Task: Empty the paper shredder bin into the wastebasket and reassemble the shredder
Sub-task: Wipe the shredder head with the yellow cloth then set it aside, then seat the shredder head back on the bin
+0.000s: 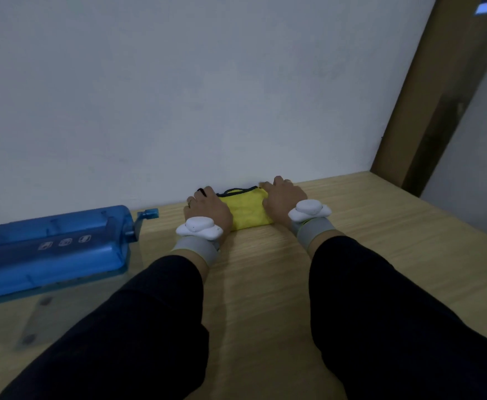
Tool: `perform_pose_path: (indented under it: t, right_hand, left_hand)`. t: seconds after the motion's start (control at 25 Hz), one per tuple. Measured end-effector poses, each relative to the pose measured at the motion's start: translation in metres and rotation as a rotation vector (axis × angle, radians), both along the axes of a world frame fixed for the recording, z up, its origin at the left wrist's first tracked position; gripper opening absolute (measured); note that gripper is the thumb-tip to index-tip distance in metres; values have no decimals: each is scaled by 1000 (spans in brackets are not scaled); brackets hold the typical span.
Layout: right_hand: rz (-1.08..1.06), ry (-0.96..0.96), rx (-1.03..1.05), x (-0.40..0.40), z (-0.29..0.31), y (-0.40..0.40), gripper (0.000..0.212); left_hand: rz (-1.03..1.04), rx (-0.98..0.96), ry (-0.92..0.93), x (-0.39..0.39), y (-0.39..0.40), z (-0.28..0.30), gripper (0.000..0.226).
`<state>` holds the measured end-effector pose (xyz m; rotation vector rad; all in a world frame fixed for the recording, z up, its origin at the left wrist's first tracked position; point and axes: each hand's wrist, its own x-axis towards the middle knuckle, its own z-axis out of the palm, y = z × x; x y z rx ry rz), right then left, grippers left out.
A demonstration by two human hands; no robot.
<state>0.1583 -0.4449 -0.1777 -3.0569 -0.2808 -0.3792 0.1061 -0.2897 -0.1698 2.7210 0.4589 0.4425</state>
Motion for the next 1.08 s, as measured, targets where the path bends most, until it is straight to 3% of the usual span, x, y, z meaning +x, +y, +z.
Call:
perform_pose_path:
  t: [0.36,1.08]
  right_hand:
    - [39,-44,-65,-65,56,5,67]
    - [192,-143,18,-174,102,101,61]
  left_hand:
    - [-202,276,25,-61,8,46,74]
    - [-215,382,-50,-165,108,106,91]
